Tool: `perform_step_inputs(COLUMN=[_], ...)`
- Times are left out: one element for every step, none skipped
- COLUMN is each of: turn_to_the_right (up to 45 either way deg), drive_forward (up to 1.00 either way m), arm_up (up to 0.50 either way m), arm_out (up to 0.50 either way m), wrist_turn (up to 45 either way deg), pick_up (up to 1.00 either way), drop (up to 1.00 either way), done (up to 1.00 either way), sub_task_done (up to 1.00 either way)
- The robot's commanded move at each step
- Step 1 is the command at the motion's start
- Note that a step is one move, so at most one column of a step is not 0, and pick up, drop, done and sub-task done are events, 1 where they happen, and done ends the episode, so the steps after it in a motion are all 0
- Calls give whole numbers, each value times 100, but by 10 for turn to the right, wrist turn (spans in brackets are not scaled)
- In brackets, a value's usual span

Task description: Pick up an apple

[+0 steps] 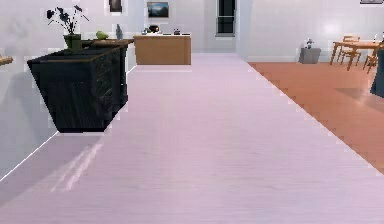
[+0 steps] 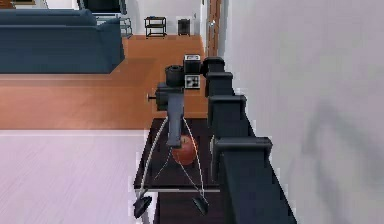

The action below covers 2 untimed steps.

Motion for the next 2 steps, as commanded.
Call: perform_step_inputs(turn_to_the_right=[0, 0], drive_forward=[0, 0], arm_up=[0, 0], arm_out=[0, 0], wrist_turn=[450, 450], pick_up=[0, 0], drop=[0, 0], done=[0, 0], sub_task_done=[0, 0])
